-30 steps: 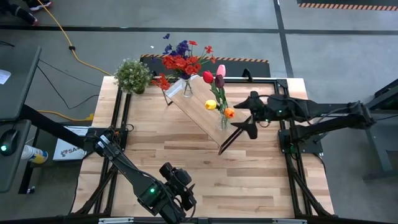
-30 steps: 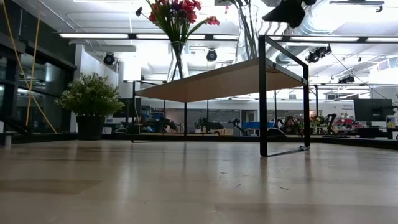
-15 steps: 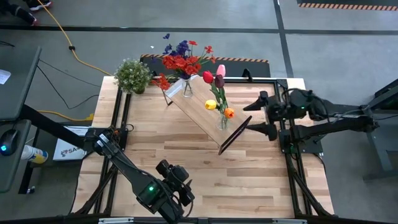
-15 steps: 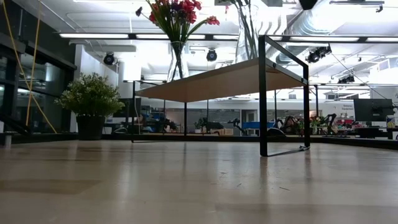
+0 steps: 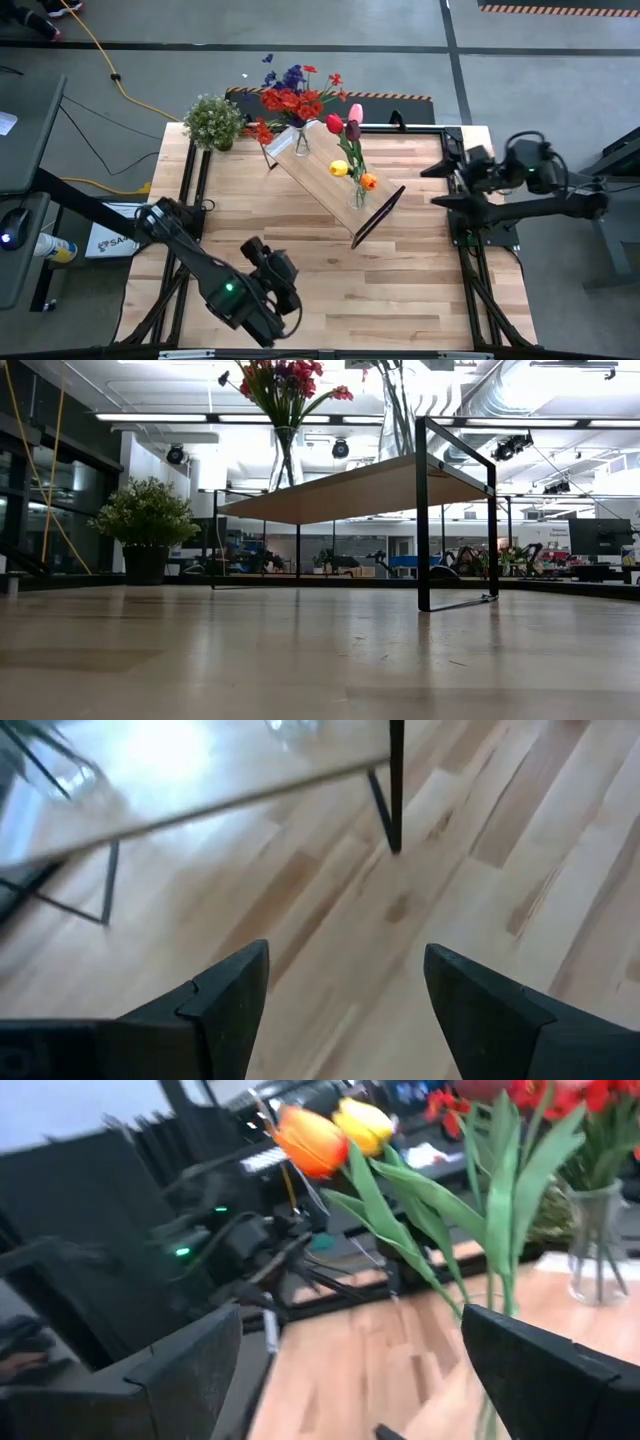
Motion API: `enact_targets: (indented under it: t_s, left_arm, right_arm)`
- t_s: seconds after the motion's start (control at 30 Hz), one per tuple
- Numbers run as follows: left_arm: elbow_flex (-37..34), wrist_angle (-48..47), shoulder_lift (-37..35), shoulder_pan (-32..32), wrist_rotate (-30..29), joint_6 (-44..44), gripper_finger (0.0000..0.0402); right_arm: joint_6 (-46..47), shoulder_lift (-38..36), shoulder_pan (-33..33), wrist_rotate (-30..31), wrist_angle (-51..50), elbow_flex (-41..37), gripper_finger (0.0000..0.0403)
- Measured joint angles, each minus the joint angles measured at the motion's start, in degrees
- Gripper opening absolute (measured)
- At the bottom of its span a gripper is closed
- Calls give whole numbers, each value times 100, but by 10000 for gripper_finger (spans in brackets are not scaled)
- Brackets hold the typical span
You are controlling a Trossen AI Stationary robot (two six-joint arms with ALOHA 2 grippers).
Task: Pick and place flowers into a vace then onto a shelf
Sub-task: Return to Home Position
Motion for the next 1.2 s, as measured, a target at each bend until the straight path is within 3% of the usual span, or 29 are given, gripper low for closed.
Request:
enact_targets:
  t_s: [0.4,0.67,0.8,1.03,1.2]
  left_arm:
    - [0,0,-1143,77,-473,1411,299]
    - [-78,20,-1648,75,-552,1683,301]
    - [-715,4,-2083,75,-589,1443,298]
    - [-2527,2,-3066,61,-583,-203,300]
    - [-3373,169,-3552,29,-631,-612,299]
  right_arm:
    - [-167,-880,0,-235,-183,2,365]
    - [-157,-1282,0,-237,-838,2,366]
    - [-159,-1429,0,-237,-854,2,366]
    - [-290,-1736,0,-237,-880,2,365]
    - [-385,-2051,0,-163,-992,2,367]
